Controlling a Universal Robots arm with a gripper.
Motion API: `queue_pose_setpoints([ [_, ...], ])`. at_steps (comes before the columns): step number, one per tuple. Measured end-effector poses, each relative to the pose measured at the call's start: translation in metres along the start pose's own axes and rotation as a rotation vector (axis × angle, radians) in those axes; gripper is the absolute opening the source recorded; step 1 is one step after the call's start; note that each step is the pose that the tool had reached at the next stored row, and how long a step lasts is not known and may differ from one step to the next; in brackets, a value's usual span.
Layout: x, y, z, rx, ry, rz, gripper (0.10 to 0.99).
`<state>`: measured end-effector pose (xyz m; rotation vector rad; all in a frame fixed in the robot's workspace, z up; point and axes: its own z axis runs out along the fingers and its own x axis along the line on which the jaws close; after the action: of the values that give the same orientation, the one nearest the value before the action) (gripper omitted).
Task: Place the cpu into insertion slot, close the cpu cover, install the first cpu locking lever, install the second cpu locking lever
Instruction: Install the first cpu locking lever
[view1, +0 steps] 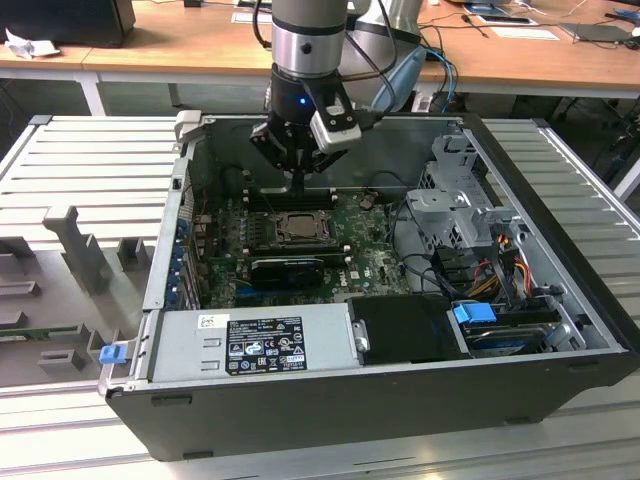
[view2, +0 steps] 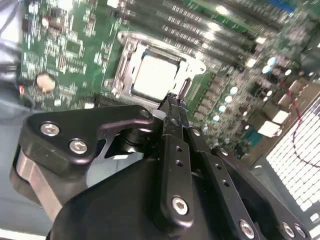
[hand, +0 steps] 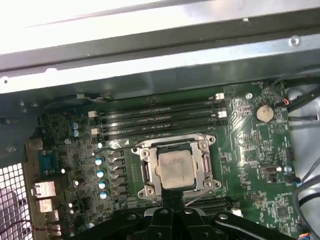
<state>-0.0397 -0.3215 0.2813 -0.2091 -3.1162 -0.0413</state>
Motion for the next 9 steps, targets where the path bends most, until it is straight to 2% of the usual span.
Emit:
queue_pose_setpoints([
  [1,0.0,0.0,0.0001,-0.019,0.0027,-0.01,0.106],
  [3,0.0,0.0,0.0002,-0.022,-0.005,-0.031,0.106],
  [4,-0.0001,0.0,0.0004,-0.023,-0.0131,-0.054,0.106],
  [7,0.0,0.0,0.0005,-0.023,-0.0121,-0.117,0.106],
  [9,-0.0001,0.0,0.0016,-0.022,-0.0093,-0.191,0.106],
])
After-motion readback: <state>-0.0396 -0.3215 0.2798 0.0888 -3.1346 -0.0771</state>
